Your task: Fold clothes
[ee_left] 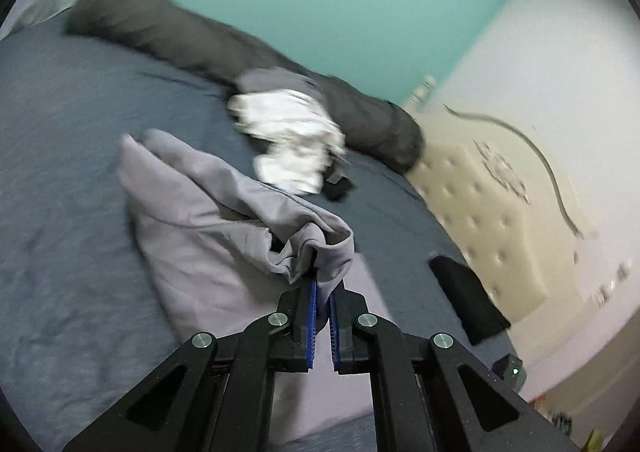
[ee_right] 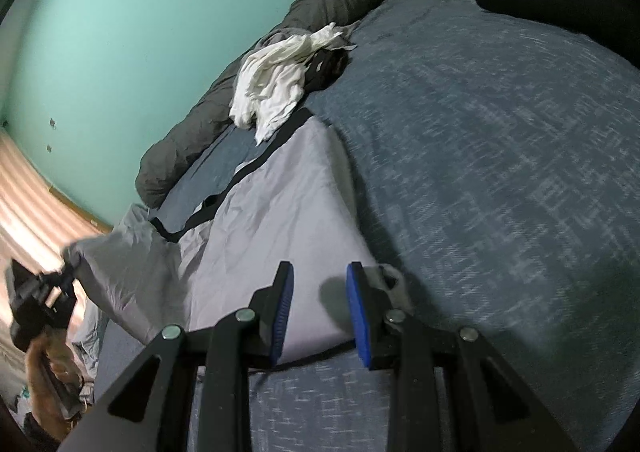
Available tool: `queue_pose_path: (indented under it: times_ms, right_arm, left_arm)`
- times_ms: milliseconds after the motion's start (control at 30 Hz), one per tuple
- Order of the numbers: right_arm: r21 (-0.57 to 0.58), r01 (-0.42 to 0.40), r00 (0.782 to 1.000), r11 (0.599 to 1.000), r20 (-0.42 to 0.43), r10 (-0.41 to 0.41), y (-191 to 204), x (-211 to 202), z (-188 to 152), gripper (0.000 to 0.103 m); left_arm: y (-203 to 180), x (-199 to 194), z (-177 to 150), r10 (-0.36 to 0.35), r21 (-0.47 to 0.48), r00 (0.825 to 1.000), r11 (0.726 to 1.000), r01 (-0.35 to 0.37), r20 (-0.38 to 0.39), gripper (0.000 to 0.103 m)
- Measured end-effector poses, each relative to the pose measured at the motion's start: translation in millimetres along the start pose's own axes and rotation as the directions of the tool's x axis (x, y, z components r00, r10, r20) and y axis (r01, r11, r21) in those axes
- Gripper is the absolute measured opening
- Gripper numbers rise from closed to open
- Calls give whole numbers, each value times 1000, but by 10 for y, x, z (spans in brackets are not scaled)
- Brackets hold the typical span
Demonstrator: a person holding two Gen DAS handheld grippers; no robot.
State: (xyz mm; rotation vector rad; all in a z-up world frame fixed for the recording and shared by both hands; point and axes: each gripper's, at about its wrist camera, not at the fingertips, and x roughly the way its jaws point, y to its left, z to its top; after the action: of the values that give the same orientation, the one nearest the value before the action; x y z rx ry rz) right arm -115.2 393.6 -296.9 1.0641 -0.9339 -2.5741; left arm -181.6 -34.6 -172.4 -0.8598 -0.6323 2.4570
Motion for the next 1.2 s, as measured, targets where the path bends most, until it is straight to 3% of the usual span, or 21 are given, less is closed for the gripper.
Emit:
queue_pose_path:
  times_ms: [167, 400, 500, 533, 600, 767, 933, 1000, 1100, 1200]
  right_arm:
    - [37, 0, 1000, 999, 11, -1, -179, -125, 59, 27]
    - [76, -6, 1000, 997, 21, 4, -328, -207, 126, 27]
    - [78, -12, 1000, 997, 15, 11, -330, -198, 127, 27]
    - [78, -15, 1000, 997, 14, 14, -323, -193, 129, 27]
    - [78, -22, 1000, 997, 14, 21, -309, -186, 134, 27]
    - [69, -54, 998, 996, 29, 52, -209, -191, 173, 27]
    - [20, -124, 990, 992, 74, 122, 44, -199, 217, 44]
    - [-9, -146, 986, 989, 76, 146, 156, -172, 216, 47]
    - [-50, -167, 984, 985, 57, 170, 326, -67, 214, 61]
    - [-82, -156, 987, 984, 32, 159, 436, 76, 216, 61]
  left_arm:
    - [-717, 774, -246, -30, 129, 989, 990, 49, -144, 5]
    - [-1142, 1624, -944, 38, 260, 931, 964, 62, -363, 7]
    - [-1208, 1675, -1033, 50, 270, 919, 961, 63, -391, 19]
    - [-1227, 1634, -1023, 42, 276, 921, 958, 72, -387, 30]
    - [-1240, 1472, -915, 24, 290, 932, 953, 88, -361, 42]
    - [-985, 1022, -648, 63, 290, 958, 957, 22, -280, 54]
    - [-418, 841, -639, 190, 274, 947, 955, -117, -260, 55]
    - [-241, 817, -688, 201, 247, 942, 960, -135, -268, 55]
    - [-99, 809, -830, 201, 240, 937, 962, -133, -286, 55]
    - [-61, 834, -962, 197, 256, 933, 959, -120, -302, 55]
